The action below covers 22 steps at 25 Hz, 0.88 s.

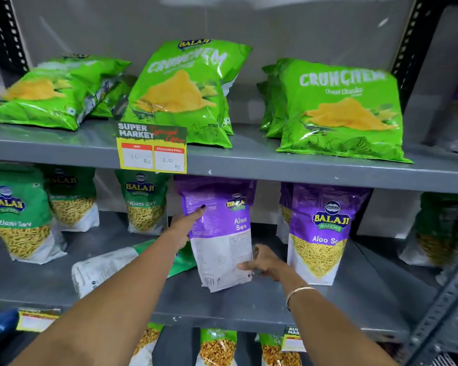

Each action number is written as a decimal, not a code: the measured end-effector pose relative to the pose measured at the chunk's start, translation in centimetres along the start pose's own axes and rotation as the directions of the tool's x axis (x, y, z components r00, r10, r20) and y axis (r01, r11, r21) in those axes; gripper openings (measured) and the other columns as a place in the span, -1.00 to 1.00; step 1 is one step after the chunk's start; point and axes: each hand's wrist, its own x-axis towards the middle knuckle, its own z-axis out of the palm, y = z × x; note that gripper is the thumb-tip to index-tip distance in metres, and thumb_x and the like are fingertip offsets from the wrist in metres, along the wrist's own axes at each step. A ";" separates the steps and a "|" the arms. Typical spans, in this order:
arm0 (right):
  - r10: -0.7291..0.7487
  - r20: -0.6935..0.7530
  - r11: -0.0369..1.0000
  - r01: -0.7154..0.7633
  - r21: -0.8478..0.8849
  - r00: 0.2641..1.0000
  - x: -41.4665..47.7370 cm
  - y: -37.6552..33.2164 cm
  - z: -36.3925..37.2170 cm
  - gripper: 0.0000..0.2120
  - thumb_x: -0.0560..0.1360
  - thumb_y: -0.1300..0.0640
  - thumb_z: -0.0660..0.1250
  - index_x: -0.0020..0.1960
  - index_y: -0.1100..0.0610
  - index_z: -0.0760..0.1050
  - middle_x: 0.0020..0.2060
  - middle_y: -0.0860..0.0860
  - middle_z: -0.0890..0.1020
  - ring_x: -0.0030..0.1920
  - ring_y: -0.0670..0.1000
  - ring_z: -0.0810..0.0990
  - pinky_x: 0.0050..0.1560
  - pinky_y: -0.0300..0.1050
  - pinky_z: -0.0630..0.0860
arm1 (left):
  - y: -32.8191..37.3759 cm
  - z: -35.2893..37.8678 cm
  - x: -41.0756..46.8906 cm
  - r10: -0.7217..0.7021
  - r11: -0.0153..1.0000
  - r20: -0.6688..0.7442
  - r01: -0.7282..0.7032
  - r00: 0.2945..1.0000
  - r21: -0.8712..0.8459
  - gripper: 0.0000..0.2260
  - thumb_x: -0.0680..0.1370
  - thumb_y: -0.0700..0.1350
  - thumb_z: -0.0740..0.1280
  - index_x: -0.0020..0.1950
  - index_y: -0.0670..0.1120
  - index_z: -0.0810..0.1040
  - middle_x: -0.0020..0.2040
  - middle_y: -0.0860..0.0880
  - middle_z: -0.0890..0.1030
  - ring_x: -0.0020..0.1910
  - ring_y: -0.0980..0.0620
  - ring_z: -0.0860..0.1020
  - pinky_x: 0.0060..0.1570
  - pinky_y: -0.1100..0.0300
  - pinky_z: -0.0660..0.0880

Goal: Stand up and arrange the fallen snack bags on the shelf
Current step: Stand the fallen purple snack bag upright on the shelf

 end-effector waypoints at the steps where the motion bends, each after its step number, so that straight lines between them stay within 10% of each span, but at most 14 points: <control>1: -0.021 -0.084 1.000 0.022 0.012 0.996 0.4 0.4 0.5 -0.63 0.23 0.20 0.57 -0.21 0.12 0.37 -0.23 -0.02 0.53 -0.22 -0.05 0.49 -0.38 -0.29 0.41 | 0.2 0.4 0.2 0.025 0.999 0.024 -0.026 0.999 0.040 -0.76 0.40 0.01 0.44 -0.02 -0.08 0.53 -0.02 -0.13 0.59 -0.03 -0.05 0.55 -0.02 0.11 0.46; 5: -0.019 -0.305 0.998 0.036 0.049 0.952 1.8 1.9 2.4 -0.43 0.17 0.27 0.59 0.06 0.26 0.36 0.11 0.18 0.57 0.15 0.15 0.53 0.16 0.03 0.49 | 0.1 1.7 1.1 0.117 0.974 0.081 -0.130 0.990 0.185 -0.85 0.37 -0.04 0.47 -0.27 -0.06 0.55 -0.32 -0.06 0.62 -0.23 -0.04 0.57 -0.04 0.13 0.39; 11: -0.013 -0.354 0.998 -0.008 -0.058 0.935 1.5 1.9 3.1 -0.37 0.26 0.19 0.54 0.16 0.25 0.24 0.17 0.20 0.42 0.20 0.14 0.45 0.19 0.02 0.41 | -0.9 1.3 0.5 0.189 0.964 0.104 -0.204 0.977 0.168 -0.95 0.44 -0.15 0.41 -0.19 -0.09 0.58 -0.47 0.10 0.66 -0.50 0.21 0.60 -0.30 0.35 0.52; 15: 0.025 -0.414 0.994 -0.066 -0.084 0.910 0.6 0.4 3.5 -0.47 0.35 0.25 0.44 0.16 0.25 0.20 0.18 0.26 0.53 0.20 0.23 0.52 0.11 -0.01 0.46 | -0.7 2.1 -0.8 0.317 0.889 0.005 -0.299 0.948 0.348 -0.71 0.43 -0.06 0.42 0.05 -0.22 0.63 -0.13 -0.10 0.63 -0.17 0.00 0.57 -0.13 0.18 0.43; 18: 0.045 -0.357 0.999 -0.034 0.036 0.933 0.1 0.2 4.5 -0.57 0.33 0.34 0.41 -0.01 0.17 0.19 -0.08 0.14 0.54 -0.03 0.10 0.51 -0.19 -0.28 0.43 | -0.5 3.1 -2.7 0.391 0.805 -0.097 -0.289 0.915 0.518 -0.63 0.44 0.01 0.40 -0.13 -0.34 0.60 -0.17 -0.26 0.63 -0.14 -0.15 0.58 -0.18 0.11 0.39; 22: 0.005 -0.208 0.998 0.009 0.068 0.978 -0.4 -0.1 6.5 0.05 -0.11 -0.13 0.50 0.28 0.20 0.23 0.16 0.09 0.35 0.19 0.05 0.38 0.19 -0.16 0.43 | -1.0 6.0 -5.4 0.322 0.804 -0.205 -0.153 0.924 0.575 -0.57 0.49 0.05 0.31 0.04 -0.34 0.55 0.12 -0.38 0.59 0.14 -0.31 0.54 0.07 -0.03 0.46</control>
